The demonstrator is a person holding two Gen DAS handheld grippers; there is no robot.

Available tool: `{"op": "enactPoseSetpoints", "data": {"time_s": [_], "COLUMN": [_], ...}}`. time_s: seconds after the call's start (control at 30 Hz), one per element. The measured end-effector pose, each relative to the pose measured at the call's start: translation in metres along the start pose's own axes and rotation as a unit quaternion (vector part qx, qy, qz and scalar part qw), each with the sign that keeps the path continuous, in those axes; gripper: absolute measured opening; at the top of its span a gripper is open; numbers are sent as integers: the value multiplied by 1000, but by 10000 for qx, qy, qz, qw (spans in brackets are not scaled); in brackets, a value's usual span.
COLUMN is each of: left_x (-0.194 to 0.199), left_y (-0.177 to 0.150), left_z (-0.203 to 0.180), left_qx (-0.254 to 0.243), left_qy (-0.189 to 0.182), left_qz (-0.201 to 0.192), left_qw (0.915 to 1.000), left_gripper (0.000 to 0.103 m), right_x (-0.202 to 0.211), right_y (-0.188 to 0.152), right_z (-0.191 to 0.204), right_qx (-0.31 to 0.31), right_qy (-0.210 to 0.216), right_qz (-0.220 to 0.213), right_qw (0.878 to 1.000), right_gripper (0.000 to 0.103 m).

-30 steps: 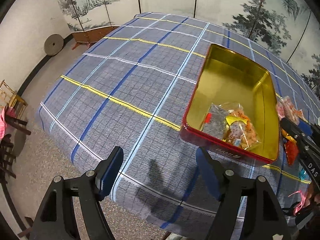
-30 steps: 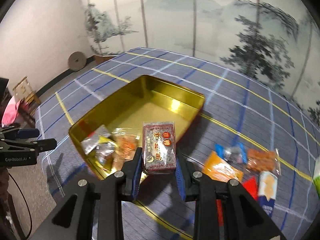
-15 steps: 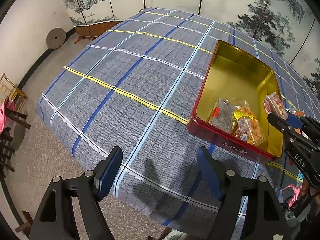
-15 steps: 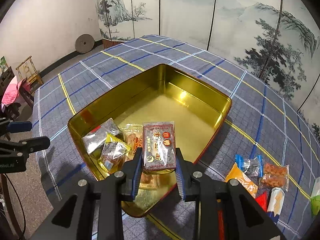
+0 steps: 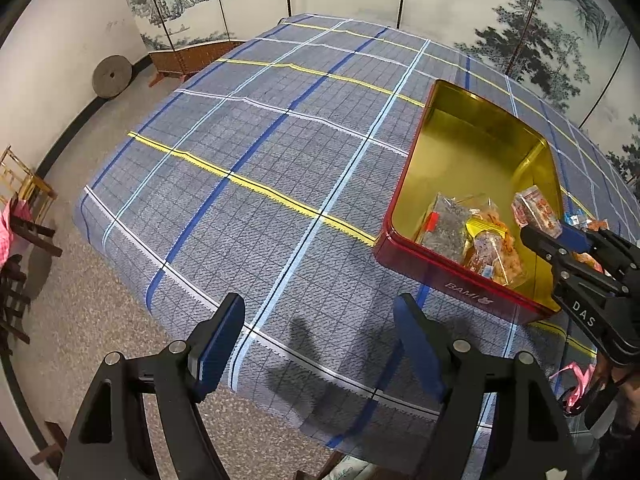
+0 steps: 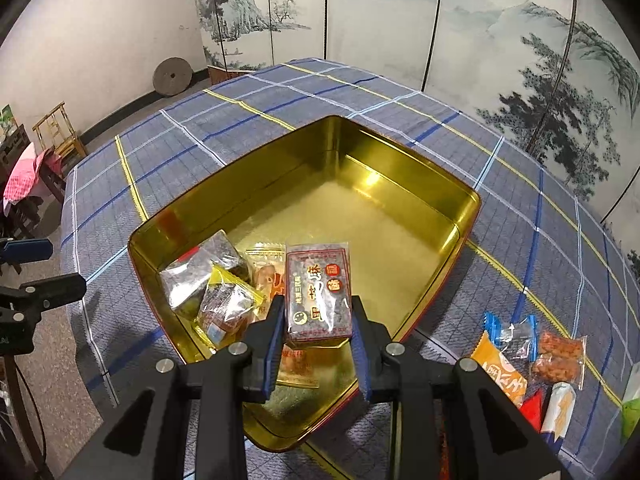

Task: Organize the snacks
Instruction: 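Lower the pastry box into the tin and open the right gripper, then grasp the blue-topped clear bag of dark sweets with the right gripper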

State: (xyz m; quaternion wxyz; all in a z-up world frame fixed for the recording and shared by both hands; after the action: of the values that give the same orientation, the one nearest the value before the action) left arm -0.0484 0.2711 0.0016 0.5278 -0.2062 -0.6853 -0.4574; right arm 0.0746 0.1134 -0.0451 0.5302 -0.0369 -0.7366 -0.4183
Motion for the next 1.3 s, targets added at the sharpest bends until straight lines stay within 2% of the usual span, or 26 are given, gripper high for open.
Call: {"op": "enactPoseSetpoints", "data": {"time_s": [0.43, 0.8, 1.0, 1.3], "left_x": [0, 11, 20, 25], "left_y": [-4, -9, -12, -20], "left_z": [0, -10, -29, -74], "left_qx": [-29, -120, -334, -791], "left_qy": [-8, -57, -190, -399], "left_qz": [25, -72, -158, -156], "left_qw": [10000, 9999, 9991, 9960], "left_gripper": [74, 74, 74, 75], "right_x": [3, 37, 63, 100], "right_y": [0, -12, -41, -119], "right_z": [-2, -14, -42, -126], "right_qx": [-178, -386, -698, -1554], "right_qy": [55, 94, -96, -842], "right_qz": [-41, -290, -321, -55], "right_qw": [9998, 9988, 9970, 9842], "right_gripper": [32, 32, 32, 33]}}
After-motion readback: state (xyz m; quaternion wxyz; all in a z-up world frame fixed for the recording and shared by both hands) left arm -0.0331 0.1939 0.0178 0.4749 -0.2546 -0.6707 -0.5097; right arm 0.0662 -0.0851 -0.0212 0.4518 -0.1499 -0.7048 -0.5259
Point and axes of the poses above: each gripper's, at about its wrist camera, not at the fingertips, and x roughly against the way its jaws point, z to its left, y to its top, the point moved 1 cm from there along -x, roughly the way its jaws point, and after that the axes turned 6 degrees about x, right-handed, at the moved point
